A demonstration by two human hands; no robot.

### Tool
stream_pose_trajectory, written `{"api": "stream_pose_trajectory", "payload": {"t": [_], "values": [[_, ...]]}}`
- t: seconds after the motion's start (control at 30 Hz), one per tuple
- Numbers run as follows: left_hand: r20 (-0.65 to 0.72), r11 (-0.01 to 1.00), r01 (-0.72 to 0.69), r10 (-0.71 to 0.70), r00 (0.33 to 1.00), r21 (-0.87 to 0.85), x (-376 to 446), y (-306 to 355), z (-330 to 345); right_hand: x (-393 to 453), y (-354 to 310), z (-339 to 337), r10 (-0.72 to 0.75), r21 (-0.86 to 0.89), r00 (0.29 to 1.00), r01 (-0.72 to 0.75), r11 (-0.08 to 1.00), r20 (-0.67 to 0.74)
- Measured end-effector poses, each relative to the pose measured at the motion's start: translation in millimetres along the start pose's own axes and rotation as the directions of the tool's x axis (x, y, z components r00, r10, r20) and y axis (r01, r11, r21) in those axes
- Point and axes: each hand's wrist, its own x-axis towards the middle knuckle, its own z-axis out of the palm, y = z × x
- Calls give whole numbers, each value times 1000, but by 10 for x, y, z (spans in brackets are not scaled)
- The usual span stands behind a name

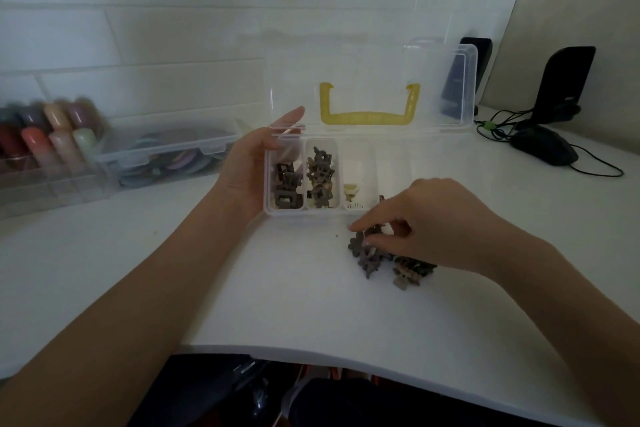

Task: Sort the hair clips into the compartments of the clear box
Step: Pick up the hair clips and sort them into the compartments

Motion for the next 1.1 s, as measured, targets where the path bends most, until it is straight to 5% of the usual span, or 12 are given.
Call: {"api": "stream_pose_trajectory", "payload": {"t": [0.17, 0.33, 0.47, 0.6, 0.77, 0.9, 1.1], "values": [[63, 999, 10, -7, 998, -42, 4, 8, 13, 0, -13, -5, -20, 79, 1000, 21, 997, -20], [63, 999, 5, -1, 998, -48, -3, -4, -1, 53, -28, -23, 61, 480, 924, 138, 866, -377], [55, 998, 13, -9, 998, -56, -10, 3, 2, 247, -98, -30, 95, 280, 836, 72, 957, -541], [62, 999, -21, 23, 998, -46, -19, 7, -5, 515, -230, -74, 9, -24, 880, -23, 999, -475], [72, 994, -12, 20, 997, -113, -15, 9, -9, 667, -221, -86, 45, -94, 959, -74, 993, -279], [116, 992, 10, 5, 993, -128, -105, 52, 127, 581, -230, -65, 30, -64, 984, -42, 997, -175], [-33, 999, 0, -1, 999, -50, -23, 22, 15, 481, -134, -2, 58, 213, 952, 7, 977, -300]]}}
